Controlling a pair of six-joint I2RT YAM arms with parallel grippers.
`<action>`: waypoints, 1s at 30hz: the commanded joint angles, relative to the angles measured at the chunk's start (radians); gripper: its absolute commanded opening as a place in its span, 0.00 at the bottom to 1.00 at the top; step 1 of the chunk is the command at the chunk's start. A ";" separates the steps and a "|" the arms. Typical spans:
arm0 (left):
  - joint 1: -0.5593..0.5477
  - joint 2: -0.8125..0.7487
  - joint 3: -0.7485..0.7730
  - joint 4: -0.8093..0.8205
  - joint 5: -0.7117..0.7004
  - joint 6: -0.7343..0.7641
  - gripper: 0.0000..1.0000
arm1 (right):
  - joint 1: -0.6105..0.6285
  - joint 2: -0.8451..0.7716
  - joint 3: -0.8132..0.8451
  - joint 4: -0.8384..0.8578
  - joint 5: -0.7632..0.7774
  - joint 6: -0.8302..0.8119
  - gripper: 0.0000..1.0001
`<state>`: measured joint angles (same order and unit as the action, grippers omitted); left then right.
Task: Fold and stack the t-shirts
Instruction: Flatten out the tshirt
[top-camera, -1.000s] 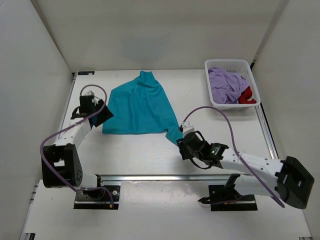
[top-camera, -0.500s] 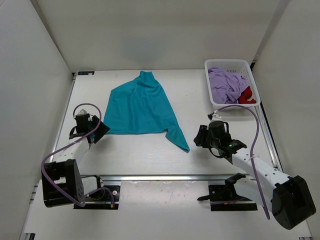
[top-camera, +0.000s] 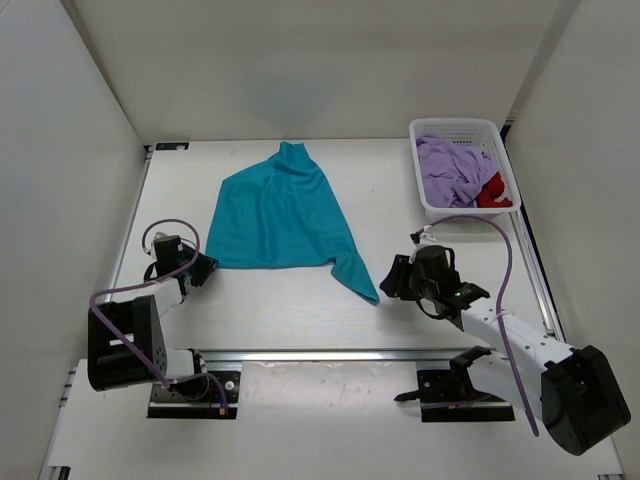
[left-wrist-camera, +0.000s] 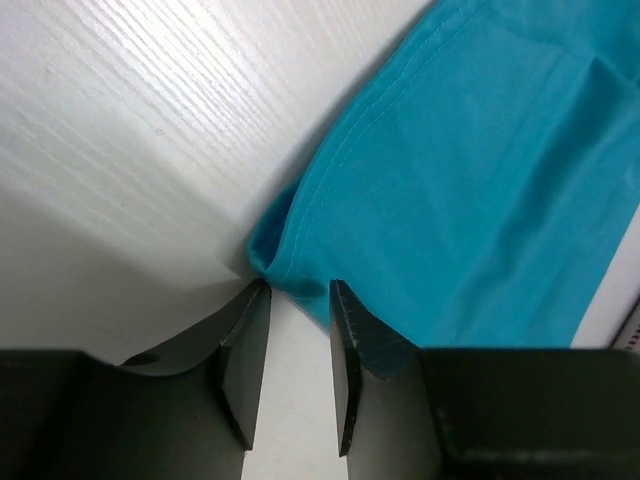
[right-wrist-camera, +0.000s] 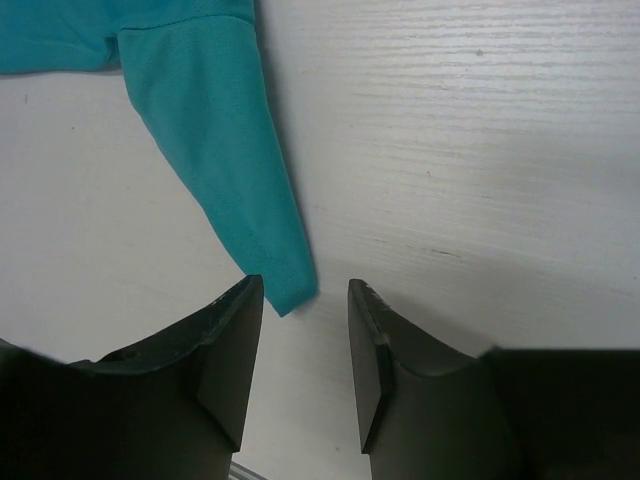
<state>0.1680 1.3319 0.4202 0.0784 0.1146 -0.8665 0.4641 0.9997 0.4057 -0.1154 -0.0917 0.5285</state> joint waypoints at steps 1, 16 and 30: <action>-0.008 0.024 -0.018 0.078 -0.045 -0.071 0.40 | -0.011 0.003 -0.008 0.039 -0.003 0.021 0.38; -0.005 0.010 0.015 0.109 -0.079 -0.016 0.00 | -0.166 0.382 0.131 0.258 -0.209 0.088 0.44; -0.073 -0.132 0.051 0.066 -0.013 0.055 0.00 | -0.113 0.642 0.355 0.355 -0.315 0.136 0.00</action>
<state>0.0921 1.2366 0.4610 0.1566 0.0814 -0.8345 0.3576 1.6634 0.6670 0.2272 -0.4053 0.6884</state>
